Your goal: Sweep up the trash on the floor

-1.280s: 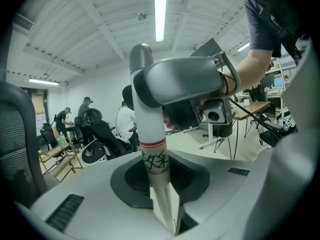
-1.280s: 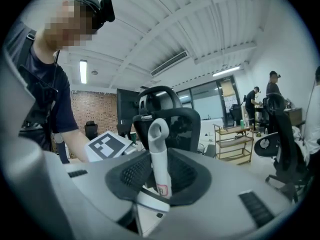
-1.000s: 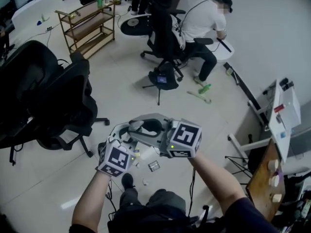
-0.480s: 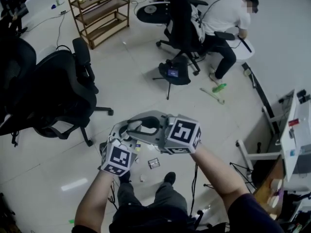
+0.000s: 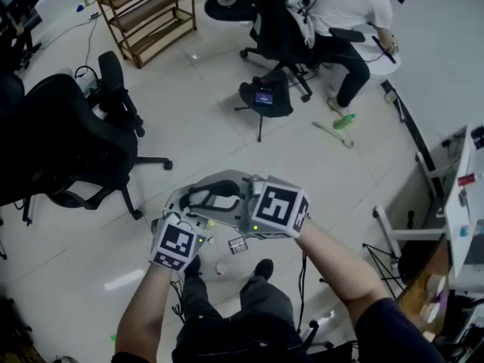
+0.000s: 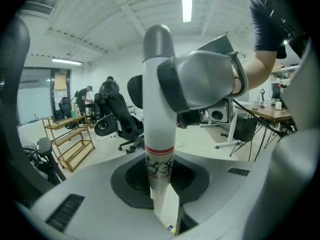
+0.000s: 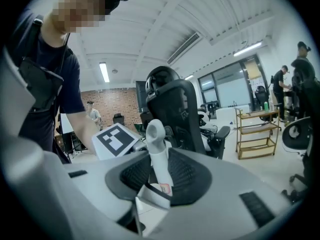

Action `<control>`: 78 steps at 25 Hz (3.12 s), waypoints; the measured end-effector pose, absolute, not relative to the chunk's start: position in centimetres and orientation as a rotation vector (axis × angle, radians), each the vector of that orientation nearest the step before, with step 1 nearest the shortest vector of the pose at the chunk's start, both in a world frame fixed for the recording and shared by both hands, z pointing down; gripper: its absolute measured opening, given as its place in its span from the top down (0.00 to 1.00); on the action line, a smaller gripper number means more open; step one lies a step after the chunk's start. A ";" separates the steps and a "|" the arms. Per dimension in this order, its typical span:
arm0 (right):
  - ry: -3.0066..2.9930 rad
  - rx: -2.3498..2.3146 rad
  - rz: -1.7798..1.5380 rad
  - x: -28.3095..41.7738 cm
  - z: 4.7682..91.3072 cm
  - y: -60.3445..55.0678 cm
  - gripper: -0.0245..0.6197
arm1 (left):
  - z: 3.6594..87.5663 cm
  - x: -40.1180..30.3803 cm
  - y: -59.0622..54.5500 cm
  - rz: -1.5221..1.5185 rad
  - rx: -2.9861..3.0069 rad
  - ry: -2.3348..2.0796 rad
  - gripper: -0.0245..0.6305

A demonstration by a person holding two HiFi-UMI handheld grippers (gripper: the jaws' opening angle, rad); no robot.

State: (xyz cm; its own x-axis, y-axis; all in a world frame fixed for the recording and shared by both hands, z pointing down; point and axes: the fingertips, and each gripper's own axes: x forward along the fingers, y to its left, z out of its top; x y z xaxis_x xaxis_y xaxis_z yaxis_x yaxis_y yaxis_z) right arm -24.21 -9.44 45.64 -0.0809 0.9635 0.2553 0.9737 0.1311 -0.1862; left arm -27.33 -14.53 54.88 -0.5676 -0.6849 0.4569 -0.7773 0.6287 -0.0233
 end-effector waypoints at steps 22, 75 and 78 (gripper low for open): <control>-2.144 -1.792 0.003 -14.9 47.4 -14.9 0.76 | 57.3 -16.8 -20.5 0.385 1.500 -2.118 0.88; -2.433 -1.181 -0.022 -1.8 47.3 -11.0 0.76 | 56.9 -0.8 -17.0 0.561 2.053 -1.636 0.85; -2.440 -1.161 -0.031 -1.6 47.2 -10.7 0.76 | 56.8 -0.6 -16.8 0.585 2.071 -1.620 0.85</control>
State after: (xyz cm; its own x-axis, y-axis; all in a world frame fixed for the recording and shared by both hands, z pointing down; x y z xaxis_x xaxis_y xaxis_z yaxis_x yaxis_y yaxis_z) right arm -1.64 -10.74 47.20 -0.5531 0.7344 0.3933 0.7441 0.6478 -0.1632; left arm -0.62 -16.75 56.79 0.2224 -0.7852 0.5779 -0.9733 -0.2136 0.0843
